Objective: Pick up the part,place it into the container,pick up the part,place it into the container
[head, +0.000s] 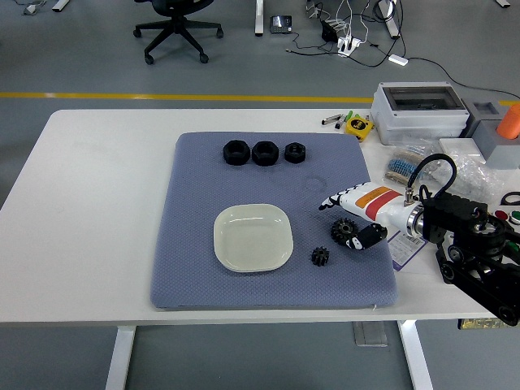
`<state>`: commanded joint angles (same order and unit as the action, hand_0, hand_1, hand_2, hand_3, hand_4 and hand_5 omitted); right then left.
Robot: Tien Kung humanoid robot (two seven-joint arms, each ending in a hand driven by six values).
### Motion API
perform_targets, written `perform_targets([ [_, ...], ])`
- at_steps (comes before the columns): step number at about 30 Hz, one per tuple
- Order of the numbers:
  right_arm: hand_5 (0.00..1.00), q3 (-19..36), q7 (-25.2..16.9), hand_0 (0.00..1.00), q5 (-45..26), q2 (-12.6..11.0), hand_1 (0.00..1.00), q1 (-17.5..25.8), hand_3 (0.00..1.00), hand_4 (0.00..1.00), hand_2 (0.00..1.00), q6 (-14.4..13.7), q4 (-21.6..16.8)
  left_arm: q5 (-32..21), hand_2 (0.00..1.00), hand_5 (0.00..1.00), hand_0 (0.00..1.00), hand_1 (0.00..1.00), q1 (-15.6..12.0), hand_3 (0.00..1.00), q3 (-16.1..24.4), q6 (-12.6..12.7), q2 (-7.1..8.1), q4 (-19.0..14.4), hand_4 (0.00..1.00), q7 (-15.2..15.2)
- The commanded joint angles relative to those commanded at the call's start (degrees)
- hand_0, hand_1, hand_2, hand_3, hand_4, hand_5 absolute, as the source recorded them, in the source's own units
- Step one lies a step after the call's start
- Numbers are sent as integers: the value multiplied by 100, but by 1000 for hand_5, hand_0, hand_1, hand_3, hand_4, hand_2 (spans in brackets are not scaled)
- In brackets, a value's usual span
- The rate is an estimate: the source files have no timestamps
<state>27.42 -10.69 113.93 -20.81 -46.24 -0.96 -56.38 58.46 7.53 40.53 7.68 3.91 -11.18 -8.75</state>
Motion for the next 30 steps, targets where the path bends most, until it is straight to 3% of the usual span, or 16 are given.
perform_targets([
  [9,237,-59,2,757,150,-41,760,-38,839,817,774,96,-8,-29,648,621,740,696,-1,583,-9,4,1,2,641,3],
  [10,193,-63,2,757,162,-46,760,-43,840,780,775,103,-9,-33,646,621,740,699,0,583,-12,5,0,2,641,4],
  [14,193,-77,-3,757,191,-59,760,-70,840,780,775,128,-17,-28,646,621,740,699,5,583,-17,3,1,0,641,4],
  [30,184,-375,-26,732,328,-98,744,-255,832,769,768,206,236,-66,649,621,740,702,24,583,-41,10,3,0,642,10],
])
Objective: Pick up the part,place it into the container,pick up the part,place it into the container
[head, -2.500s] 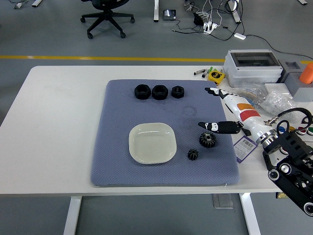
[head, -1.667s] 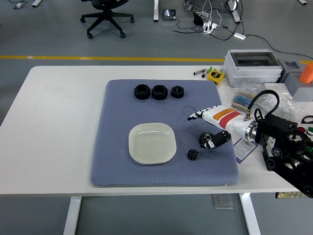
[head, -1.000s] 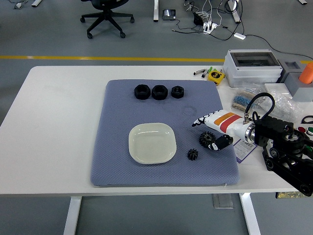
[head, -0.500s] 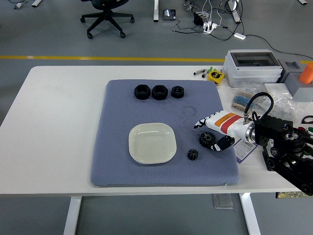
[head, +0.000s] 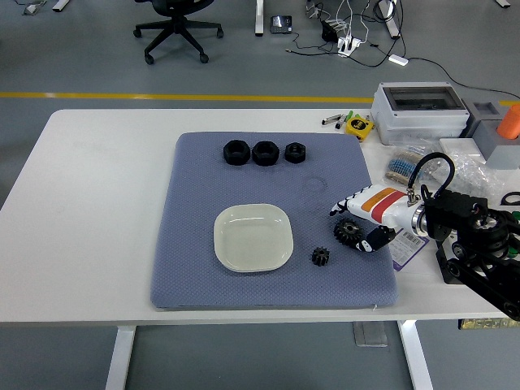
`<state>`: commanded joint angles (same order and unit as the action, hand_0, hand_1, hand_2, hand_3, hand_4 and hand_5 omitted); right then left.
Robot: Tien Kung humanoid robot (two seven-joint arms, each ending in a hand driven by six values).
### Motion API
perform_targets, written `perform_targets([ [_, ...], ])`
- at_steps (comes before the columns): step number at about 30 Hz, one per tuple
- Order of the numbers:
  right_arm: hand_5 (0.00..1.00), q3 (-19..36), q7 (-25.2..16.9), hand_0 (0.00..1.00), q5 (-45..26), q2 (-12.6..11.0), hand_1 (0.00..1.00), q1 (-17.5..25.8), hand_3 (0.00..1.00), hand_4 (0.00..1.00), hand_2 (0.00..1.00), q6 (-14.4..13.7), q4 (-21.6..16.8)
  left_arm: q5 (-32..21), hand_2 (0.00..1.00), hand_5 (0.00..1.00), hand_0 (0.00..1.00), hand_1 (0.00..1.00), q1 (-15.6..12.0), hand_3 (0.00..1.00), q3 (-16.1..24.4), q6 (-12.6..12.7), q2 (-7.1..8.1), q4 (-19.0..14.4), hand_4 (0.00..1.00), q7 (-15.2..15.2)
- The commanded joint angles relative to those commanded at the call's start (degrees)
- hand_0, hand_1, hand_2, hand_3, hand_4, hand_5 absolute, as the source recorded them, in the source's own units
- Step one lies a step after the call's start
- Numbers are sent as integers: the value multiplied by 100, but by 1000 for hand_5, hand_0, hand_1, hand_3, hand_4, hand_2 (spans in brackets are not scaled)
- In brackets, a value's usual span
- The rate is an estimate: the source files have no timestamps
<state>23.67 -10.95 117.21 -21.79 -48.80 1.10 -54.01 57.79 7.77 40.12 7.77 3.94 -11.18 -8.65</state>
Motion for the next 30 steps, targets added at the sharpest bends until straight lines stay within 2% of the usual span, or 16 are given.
perform_targets([
  [3,184,-33,-19,732,-4,-11,744,-16,832,769,768,2,1,11,649,621,740,702,1,583,6,-1,-2,0,642,-2],
  [4,176,-36,-25,667,-6,-13,692,-17,805,765,731,-2,-1,13,649,621,740,702,0,583,7,-1,-3,0,641,-2],
  [9,176,-62,-56,667,-20,-18,692,-18,805,765,731,-7,8,20,649,621,740,702,-5,583,10,-4,-5,0,641,-4],
  [10,148,-64,-65,556,-36,-17,620,-14,688,682,651,-20,11,25,649,621,740,704,-7,583,13,-5,-7,-1,642,-5],
  [16,148,-81,-99,556,-84,7,620,-7,688,682,651,-46,45,27,649,621,740,704,-18,583,14,-6,-10,-2,642,-9],
  [17,101,-83,-105,491,-91,9,547,-6,587,599,587,-51,54,27,649,621,740,706,-18,583,10,-7,-10,-3,641,-10],
  [22,101,-110,-131,491,-117,22,547,5,587,599,587,-61,91,46,649,621,740,706,-29,583,28,-10,-13,-3,641,-15],
  [23,75,-114,-133,429,-125,28,506,8,525,546,551,-66,100,50,649,621,740,706,-31,583,30,-11,-14,-4,641,-16],
  [28,75,-135,-151,429,-176,42,506,22,525,546,551,-88,123,46,649,621,740,706,-36,583,21,-15,-19,-7,641,-16],
  [29,69,-136,-154,323,-185,43,431,24,477,499,488,-89,122,51,649,622,741,709,-37,583,23,-15,-20,-7,642,-17],
  [30,69,-137,-161,323,-213,44,431,27,477,499,488,-95,120,54,649,622,741,709,-40,583,25,-16,-20,-7,642,-18],
])
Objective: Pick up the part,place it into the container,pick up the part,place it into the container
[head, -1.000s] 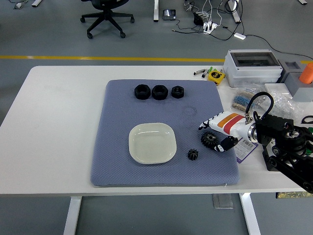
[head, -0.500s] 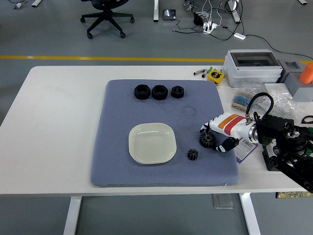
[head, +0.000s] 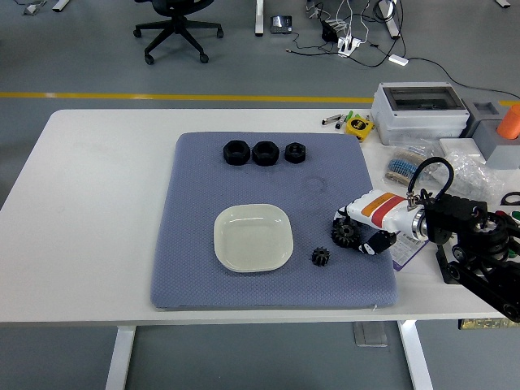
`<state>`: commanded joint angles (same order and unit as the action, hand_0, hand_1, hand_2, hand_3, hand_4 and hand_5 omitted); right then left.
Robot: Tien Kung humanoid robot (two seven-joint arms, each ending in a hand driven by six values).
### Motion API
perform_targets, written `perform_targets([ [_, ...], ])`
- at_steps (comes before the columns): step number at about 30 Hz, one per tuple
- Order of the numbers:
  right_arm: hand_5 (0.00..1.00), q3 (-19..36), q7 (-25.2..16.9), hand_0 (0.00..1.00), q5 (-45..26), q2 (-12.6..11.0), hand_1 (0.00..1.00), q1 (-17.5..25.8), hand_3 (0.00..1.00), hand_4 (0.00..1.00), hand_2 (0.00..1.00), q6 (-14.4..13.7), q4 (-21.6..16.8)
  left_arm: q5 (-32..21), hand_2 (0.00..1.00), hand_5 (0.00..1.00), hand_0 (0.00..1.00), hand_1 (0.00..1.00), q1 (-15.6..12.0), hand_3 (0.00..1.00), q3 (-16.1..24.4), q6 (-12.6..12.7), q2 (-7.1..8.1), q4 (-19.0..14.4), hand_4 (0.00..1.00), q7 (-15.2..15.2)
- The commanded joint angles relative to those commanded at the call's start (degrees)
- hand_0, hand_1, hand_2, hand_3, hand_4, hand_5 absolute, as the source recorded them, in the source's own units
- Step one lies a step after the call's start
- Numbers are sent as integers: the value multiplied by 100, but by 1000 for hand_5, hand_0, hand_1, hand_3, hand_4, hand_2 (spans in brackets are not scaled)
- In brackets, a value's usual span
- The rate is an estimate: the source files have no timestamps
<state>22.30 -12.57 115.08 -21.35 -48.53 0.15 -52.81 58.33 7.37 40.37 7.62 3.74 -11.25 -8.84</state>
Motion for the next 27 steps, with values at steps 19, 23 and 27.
perform_targets([
  [19,2,155,-26,54,-279,-46,140,12,387,625,291,-80,-130,-42,648,622,740,710,0,582,-21,2,6,0,642,5],
  [23,6,261,-7,48,-281,-61,120,11,370,641,272,-75,-245,-59,647,620,740,710,8,582,-28,6,3,0,642,8],
  [27,6,360,5,48,-247,-65,120,-6,370,641,272,-81,-417,-54,647,620,740,710,11,582,-28,4,4,-1,642,8],
])
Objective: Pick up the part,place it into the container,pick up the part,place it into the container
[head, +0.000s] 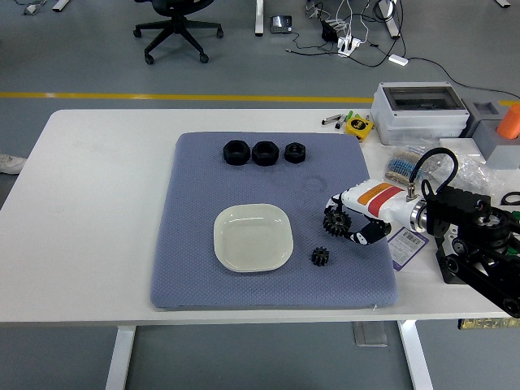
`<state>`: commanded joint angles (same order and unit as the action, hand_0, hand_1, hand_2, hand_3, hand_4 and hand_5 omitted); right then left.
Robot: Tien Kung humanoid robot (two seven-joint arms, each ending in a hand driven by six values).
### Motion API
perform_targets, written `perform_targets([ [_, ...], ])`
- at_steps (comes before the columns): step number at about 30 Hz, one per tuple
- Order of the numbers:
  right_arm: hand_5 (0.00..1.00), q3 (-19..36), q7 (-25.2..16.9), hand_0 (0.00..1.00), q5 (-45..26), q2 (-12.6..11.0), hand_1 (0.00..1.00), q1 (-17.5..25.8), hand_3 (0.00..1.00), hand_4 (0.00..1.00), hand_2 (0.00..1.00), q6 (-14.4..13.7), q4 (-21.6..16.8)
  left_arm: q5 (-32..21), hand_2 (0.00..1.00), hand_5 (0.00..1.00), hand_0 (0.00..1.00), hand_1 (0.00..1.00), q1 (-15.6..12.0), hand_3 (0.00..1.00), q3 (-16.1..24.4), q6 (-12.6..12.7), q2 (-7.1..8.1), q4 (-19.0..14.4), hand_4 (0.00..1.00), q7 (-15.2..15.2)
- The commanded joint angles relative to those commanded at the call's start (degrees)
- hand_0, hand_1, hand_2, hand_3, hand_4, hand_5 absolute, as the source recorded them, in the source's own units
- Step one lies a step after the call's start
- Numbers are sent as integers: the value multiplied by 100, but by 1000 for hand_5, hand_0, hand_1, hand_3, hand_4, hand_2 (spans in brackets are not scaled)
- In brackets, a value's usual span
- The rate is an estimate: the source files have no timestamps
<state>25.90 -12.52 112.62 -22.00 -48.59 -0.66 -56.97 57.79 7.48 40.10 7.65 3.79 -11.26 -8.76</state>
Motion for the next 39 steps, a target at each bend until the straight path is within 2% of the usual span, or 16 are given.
perform_targets([
  [9,7,64,72,42,184,84,108,-149,368,652,256,89,-652,-8,647,617,741,711,5,582,-7,-1,8,0,641,2],
  [13,7,-52,126,42,192,185,108,-311,368,652,256,220,-887,-15,647,617,741,711,4,582,-7,2,13,1,641,2],
  [17,2,-302,176,46,121,364,112,-566,384,677,255,429,-892,7,646,618,741,706,-2,582,8,-1,20,1,641,-1],
  [18,2,-418,193,46,121,474,112,-696,384,677,255,493,-871,8,646,618,741,706,-2,582,11,-1,21,0,641,-2],
  [19,20,-456,198,54,123,517,120,-739,397,719,261,511,-865,14,646,617,741,706,-2,583,13,-3,23,0,640,-4],
  [25,20,-647,216,54,191,787,120,-930,397,719,261,551,-789,48,646,617,741,706,-3,583,34,-8,32,-1,640,-10],
  [26,242,-684,216,91,217,842,162,-954,439,689,332,553,-771,53,646,617,741,706,-3,584,39,-8,35,-1,640,-12],
  [31,242,-809,226,91,346,1001,162,-1003,439,689,332,639,-727,54,646,617,741,706,-3,584,46,-6,48,0,640,-13],
  [32,331,-822,227,154,365,1015,256,-1005,583,834,521,656,-722,56,646,620,741,697,-3,584,47,-6,49,0,641,-14],
  [37,331,-940,211,154,464,1083,256,-1001,583,834,521,662,-625,50,646,620,741,697,-4,584,51,-2,62,1,641,-13],
  [38,412,-962,204,172,446,1089,276,-996,797,998,667,635,-603,49,646,621,741,697,-3,584,48,-2,63,1,641,-13],
  [39,412,-977,202,172,430,1099,276,-992,797,998,667,614,-572,52,646,621,741,697,-3,584,51,-3,64,1,641,-13],
])
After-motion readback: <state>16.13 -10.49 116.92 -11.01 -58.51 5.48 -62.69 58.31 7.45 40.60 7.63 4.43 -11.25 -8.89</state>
